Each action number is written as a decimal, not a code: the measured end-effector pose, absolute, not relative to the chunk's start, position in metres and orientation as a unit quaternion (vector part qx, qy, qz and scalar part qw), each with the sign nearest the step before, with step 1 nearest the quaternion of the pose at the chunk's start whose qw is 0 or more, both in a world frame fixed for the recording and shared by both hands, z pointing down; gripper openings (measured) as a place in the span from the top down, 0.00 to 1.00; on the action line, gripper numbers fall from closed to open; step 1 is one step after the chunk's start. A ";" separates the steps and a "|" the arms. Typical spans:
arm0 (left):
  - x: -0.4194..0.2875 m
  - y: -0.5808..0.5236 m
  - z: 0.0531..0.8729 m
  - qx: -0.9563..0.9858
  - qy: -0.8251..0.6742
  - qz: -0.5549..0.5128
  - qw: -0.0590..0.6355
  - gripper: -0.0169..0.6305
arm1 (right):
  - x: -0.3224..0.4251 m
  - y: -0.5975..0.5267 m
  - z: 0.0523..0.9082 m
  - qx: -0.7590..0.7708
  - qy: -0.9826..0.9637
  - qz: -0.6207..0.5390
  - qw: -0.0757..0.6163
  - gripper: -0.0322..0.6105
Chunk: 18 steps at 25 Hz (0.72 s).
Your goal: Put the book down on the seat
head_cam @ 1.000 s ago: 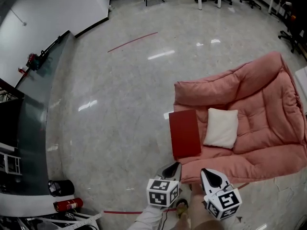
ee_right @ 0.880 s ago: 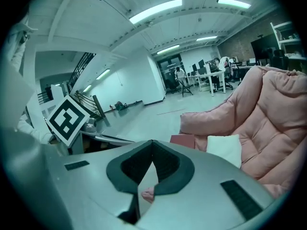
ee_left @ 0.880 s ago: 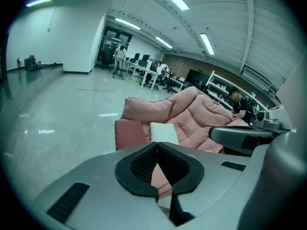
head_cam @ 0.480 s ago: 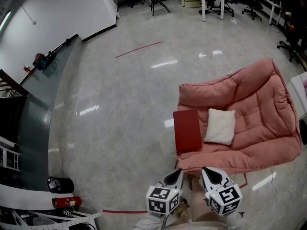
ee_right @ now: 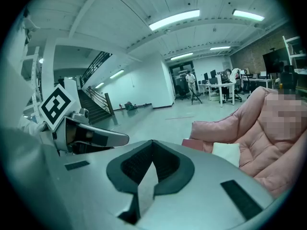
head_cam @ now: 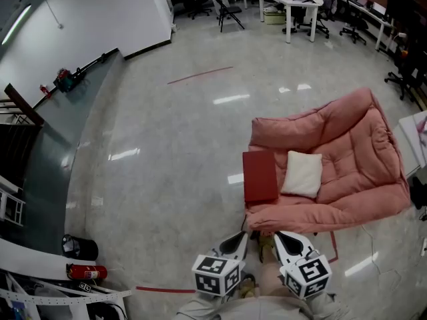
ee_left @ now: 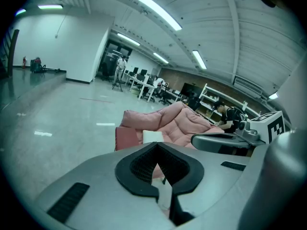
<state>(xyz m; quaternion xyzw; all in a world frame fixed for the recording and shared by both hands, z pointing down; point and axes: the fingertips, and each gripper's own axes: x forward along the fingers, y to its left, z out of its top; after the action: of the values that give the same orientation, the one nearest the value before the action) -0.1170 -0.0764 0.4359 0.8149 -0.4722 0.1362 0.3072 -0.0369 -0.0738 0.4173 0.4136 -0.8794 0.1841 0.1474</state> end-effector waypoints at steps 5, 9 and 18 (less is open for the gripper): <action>-0.122 -0.052 0.428 0.816 -0.473 0.138 0.302 0.96 | -0.040 -0.050 0.409 0.412 -0.882 0.174 0.146 0.95; -0.123 -0.041 0.423 0.817 -0.472 0.136 0.303 0.96 | -0.043 -0.037 0.403 0.408 -0.886 0.169 0.138 0.95; -0.124 -0.032 0.417 0.819 -0.474 0.126 0.298 0.96 | -0.045 -0.028 0.391 0.408 -0.892 0.152 0.126 0.95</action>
<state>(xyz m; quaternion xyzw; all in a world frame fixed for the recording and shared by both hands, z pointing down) -0.1237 -0.0323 0.4173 0.8186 -0.4745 0.1263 0.2979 -0.0452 -0.0281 0.3915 0.4075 -0.8916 0.1523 0.1256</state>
